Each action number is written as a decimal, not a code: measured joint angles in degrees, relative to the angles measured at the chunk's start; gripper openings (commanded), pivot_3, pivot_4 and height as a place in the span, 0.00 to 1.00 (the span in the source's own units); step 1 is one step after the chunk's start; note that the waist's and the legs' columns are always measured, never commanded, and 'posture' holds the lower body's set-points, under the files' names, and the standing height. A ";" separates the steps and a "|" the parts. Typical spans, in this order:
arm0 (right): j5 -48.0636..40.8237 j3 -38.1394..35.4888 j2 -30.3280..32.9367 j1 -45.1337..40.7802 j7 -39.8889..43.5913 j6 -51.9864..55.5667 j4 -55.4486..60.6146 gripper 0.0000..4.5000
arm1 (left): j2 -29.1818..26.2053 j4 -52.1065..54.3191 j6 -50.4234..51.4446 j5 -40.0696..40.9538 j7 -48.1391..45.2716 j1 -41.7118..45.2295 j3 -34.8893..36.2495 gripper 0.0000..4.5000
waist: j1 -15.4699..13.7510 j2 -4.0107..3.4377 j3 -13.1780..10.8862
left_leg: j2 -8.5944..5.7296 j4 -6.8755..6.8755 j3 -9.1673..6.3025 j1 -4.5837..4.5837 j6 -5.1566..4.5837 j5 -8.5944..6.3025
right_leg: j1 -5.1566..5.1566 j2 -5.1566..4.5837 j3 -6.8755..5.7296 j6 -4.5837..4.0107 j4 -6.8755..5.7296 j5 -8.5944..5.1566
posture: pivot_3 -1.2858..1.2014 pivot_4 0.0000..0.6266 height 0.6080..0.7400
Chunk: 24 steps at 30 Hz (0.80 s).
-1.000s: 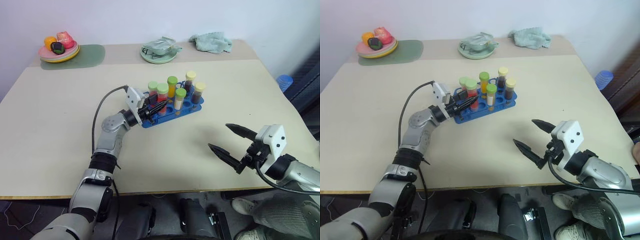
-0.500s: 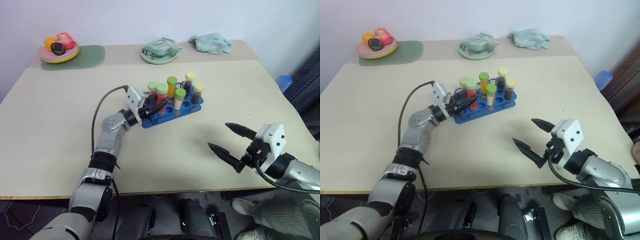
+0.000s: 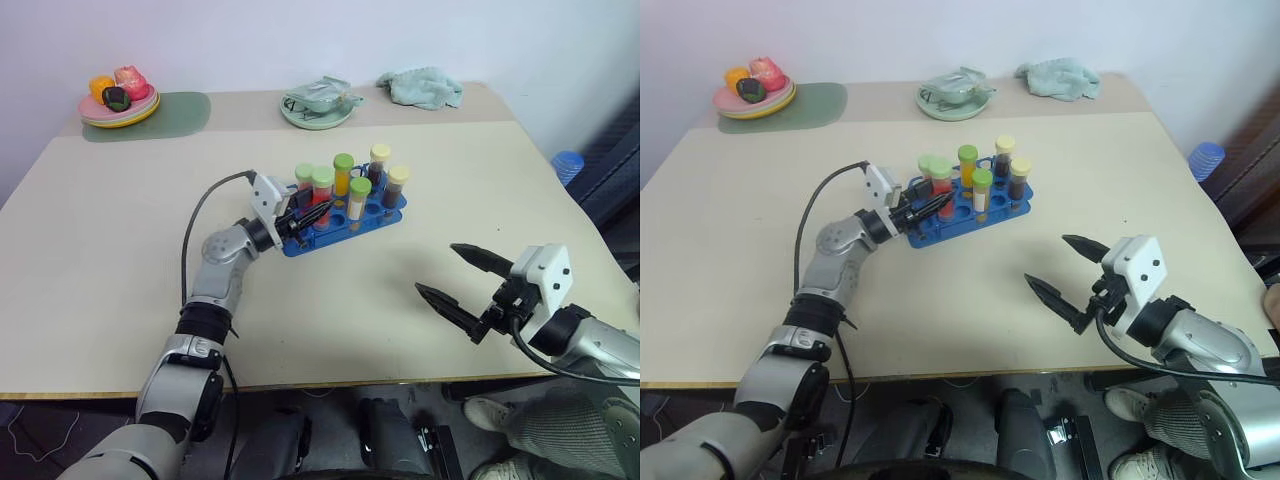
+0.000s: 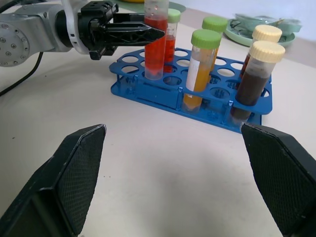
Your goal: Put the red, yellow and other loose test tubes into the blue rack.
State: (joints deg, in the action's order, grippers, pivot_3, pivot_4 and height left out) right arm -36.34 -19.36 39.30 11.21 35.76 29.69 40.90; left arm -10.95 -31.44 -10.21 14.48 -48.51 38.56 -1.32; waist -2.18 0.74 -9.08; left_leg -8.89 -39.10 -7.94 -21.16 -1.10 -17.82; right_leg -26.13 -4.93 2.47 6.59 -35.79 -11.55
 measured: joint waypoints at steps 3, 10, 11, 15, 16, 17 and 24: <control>-0.12 0.00 0.04 -0.56 -0.20 0.42 0.07 1.00 | -0.12 0.06 0.03 0.01 -0.20 -0.02 0.00 0.31 | -0.02 0.00 0.01 | 0.00 0.00 0.00 0.00 0.00 0.00 | 0.01 0.00 0.00 0.00 0.01 0.00 | 0.52 0.24 1.00; -0.50 0.00 0.06 -1.05 -0.57 1.22 0.47 1.00 | -0.13 1.21 0.96 0.10 -1.58 -0.64 0.01 0.31 | -0.06 0.00 0.01 | 0.00 0.00 0.00 0.01 -0.01 -0.01 | 0.02 0.00 0.00 0.00 0.01 0.00 | 0.52 0.24 1.00; -0.52 0.00 0.07 -1.16 -0.61 1.30 0.48 1.00 | -0.13 1.27 1.12 0.25 -1.71 -0.67 0.02 0.31 | -0.06 0.00 0.01 | 0.00 0.00 0.00 0.01 -0.01 -0.01 | 0.02 0.00 0.00 0.00 0.02 0.00 | 0.52 0.24 1.00; -0.68 0.00 0.07 -1.37 -0.78 1.86 0.50 1.00 | -0.23 1.90 2.02 0.92 -2.34 -1.03 0.05 0.31 | -0.10 0.00 0.01 | 0.00 0.00 0.00 0.01 -0.02 -0.01 | 0.02 0.00 0.00 0.00 0.02 0.00 | 0.52 0.24 1.00; -0.76 0.00 0.07 -1.43 -0.91 2.06 0.53 1.00 | -0.28 2.08 2.14 1.00 -2.39 -1.14 0.06 0.31 | -0.10 0.00 0.02 | 0.00 0.00 0.00 0.00 -0.02 -0.01 | 0.02 0.00 0.00 0.00 0.02 0.00 | 0.52 0.24 1.00; -0.85 0.00 0.08 -1.49 -1.06 2.19 0.61 1.00 | -0.43 2.17 2.56 0.90 -2.52 -1.31 -0.01 0.31 | -0.12 -0.01 0.02 | 0.00 0.00 0.00 0.01 -0.02 -0.01 | 0.03 0.00 0.00 0.00 0.03 0.00 | 0.52 0.24 1.00; -0.98 0.00 0.08 -1.67 -1.29 2.45 1.65 1.00 | -0.24 0.31 4.18 -0.75 -2.53 -2.68 -0.78 0.31 | -0.14 0.02 0.00 | 0.00 0.03 -0.01 -0.14 -0.04 -0.02 | -0.12 0.00 0.00 0.00 0.11 0.00 | 0.52 0.24 1.00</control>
State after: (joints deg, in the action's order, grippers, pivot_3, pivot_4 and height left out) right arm -37.32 -19.36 39.38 9.54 34.46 32.15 42.56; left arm -11.20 -31.13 -6.03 13.74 -51.03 35.88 -2.10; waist -2.31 0.76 -9.08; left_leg -8.89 -39.08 -7.95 -21.29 -1.14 -17.85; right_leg -26.25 -4.93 2.46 6.59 -35.68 -11.55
